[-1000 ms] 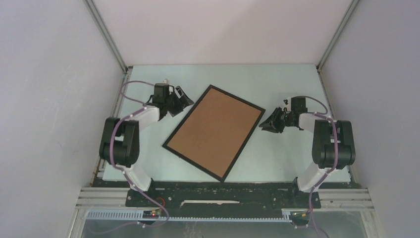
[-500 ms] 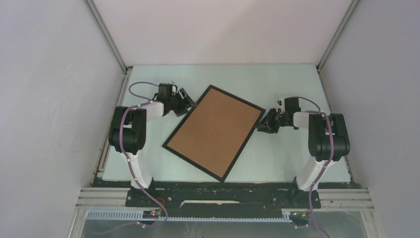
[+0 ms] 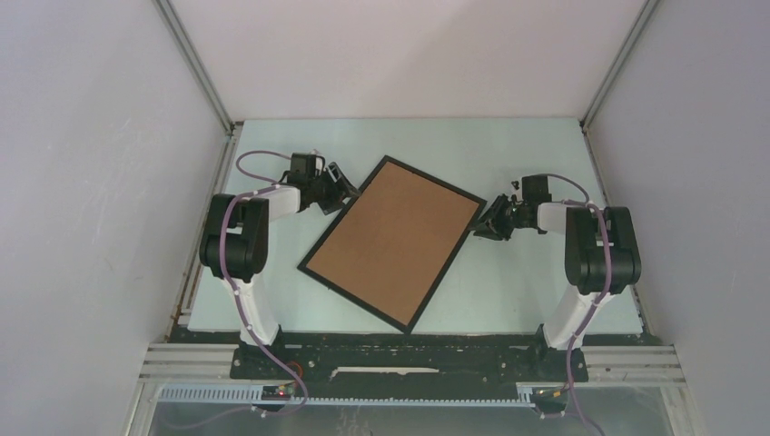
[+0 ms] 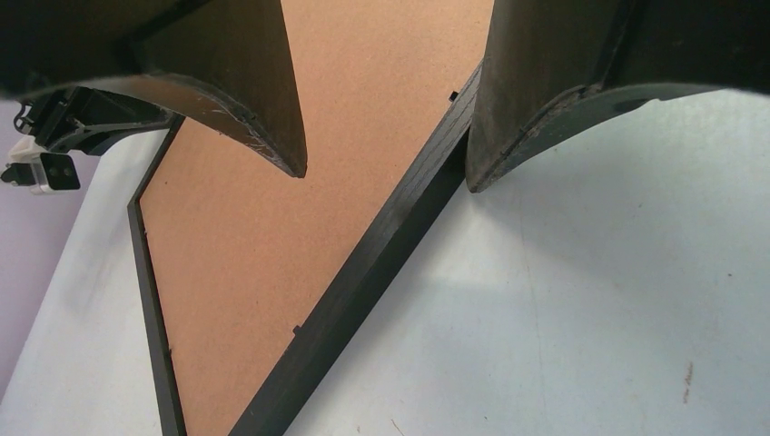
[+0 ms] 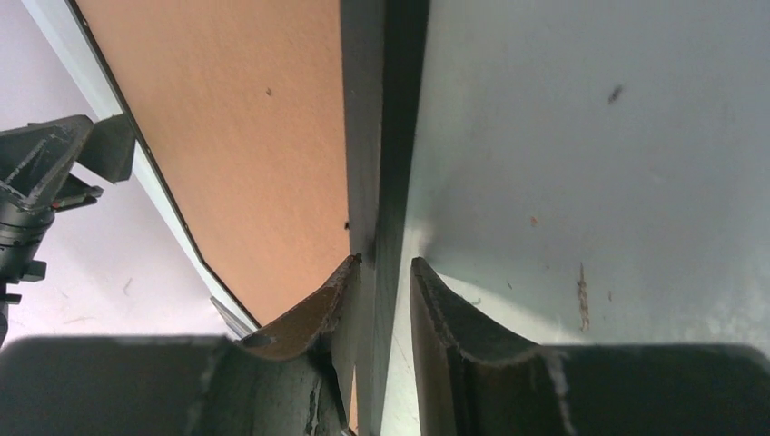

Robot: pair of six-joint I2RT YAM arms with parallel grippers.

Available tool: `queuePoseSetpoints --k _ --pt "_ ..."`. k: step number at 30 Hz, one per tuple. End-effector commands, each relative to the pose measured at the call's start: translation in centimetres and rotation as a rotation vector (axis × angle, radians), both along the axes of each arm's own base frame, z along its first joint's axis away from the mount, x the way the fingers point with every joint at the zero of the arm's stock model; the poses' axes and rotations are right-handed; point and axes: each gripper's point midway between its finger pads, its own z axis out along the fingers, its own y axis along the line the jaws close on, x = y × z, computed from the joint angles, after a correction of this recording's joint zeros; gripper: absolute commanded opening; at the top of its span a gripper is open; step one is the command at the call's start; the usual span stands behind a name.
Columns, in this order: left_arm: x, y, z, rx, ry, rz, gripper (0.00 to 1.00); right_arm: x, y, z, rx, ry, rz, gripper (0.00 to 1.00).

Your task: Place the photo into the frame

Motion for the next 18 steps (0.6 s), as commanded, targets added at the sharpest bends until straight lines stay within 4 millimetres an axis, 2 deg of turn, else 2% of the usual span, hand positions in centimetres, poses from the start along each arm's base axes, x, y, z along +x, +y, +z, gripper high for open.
queuePoseSetpoints --k 1,5,13,15,18 --pt "1.2 -0.5 1.9 -0.025 -0.036 -0.011 0.7 2.2 0.0 1.0 0.0 -0.051 -0.01 0.35" --pt "1.2 -0.4 2.0 -0.025 -0.038 -0.01 0.69 2.6 -0.1 1.2 -0.004 -0.056 -0.018 0.36" --pt "1.1 -0.5 2.0 -0.026 -0.041 -0.013 0.69 2.6 -0.5 0.1 -0.037 -0.025 -0.024 0.32" --pt "1.1 -0.5 2.0 -0.026 -0.04 -0.013 0.69 2.1 0.5 -0.1 -0.039 -0.017 0.005 0.32" --pt "1.1 -0.5 2.0 -0.026 -0.042 -0.013 0.69 1.6 0.7 -0.3 -0.054 -0.003 0.016 0.32"
